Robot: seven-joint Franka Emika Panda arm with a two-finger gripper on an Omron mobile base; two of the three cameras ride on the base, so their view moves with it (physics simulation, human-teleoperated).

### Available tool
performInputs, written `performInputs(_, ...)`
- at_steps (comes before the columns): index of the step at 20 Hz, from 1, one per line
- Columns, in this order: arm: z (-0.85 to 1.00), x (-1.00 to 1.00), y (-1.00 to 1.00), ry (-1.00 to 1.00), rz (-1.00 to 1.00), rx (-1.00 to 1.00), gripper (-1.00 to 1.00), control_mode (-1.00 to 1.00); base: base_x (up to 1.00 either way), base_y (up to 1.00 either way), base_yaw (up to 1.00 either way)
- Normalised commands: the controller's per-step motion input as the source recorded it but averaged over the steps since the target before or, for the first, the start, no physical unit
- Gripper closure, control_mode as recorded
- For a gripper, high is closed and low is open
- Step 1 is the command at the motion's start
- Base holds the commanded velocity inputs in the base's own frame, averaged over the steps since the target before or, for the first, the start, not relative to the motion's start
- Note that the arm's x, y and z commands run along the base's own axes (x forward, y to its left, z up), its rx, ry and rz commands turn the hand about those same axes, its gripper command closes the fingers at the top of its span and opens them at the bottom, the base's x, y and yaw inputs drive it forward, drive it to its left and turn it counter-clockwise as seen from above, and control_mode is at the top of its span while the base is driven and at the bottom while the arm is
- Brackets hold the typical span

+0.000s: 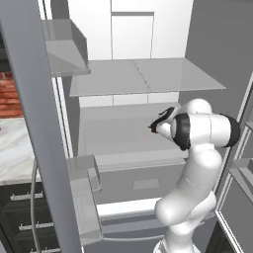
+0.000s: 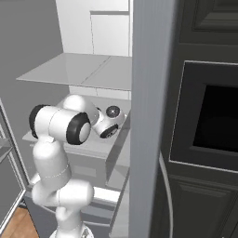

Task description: Place one bell pepper and one fish in each tupperware on the nearby counter, to pack two identical lunches.

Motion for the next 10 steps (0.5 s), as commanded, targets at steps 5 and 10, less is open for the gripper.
performInputs(5, -1.0, -0.87, 0.1, 0.06, 0.0, -0.03, 1.0, -1.0, 0.0, 0.0, 0.0)
performInputs(10, -0.87, -0.89, 0.48, 0.0, 0.0, -0.04, 1.0, -1.0, 0.0, 0.0, 0.0)
